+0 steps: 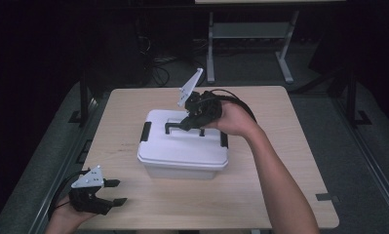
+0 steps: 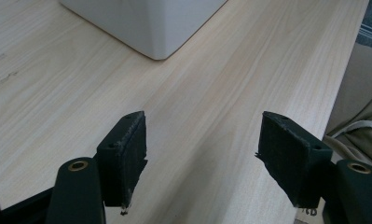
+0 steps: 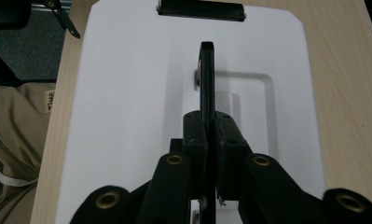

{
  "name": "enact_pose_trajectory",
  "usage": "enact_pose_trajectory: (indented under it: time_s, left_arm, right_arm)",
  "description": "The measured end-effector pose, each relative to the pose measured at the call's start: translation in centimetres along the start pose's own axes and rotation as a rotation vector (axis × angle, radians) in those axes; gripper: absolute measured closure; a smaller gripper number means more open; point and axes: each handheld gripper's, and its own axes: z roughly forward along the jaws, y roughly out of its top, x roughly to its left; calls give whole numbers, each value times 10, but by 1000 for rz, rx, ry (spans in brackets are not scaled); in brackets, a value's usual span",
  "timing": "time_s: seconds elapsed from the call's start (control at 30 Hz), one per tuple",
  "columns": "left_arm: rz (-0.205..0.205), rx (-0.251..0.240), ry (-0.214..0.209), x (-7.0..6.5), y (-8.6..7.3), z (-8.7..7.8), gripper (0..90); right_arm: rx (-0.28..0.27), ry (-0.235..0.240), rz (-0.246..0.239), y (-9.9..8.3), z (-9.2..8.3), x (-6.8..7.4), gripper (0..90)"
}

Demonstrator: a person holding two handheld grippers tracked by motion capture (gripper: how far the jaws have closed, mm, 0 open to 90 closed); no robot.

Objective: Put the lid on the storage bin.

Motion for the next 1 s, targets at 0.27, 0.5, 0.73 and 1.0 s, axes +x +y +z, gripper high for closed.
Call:
enact_pose_trajectory:
  time_s: [0.27, 0.5, 0.73, 1.0]
  left_arm:
    - [-1, 1, -2, 1, -1, 0, 321]
    - [-1, 1, -5, 2, 1, 1, 321]
    - [-4, -1, -4, 2, 0, 0, 321]
    - [-3, 4, -5, 2, -1, 0, 321]
  right_arm:
    - [6, 0, 4, 3, 10, -9, 846]
    - [18, 4, 6, 4, 19, -14, 846]
    - [26, 10, 7, 5, 27, -18, 845]
    - [27, 10, 9, 4, 31, -20, 844]
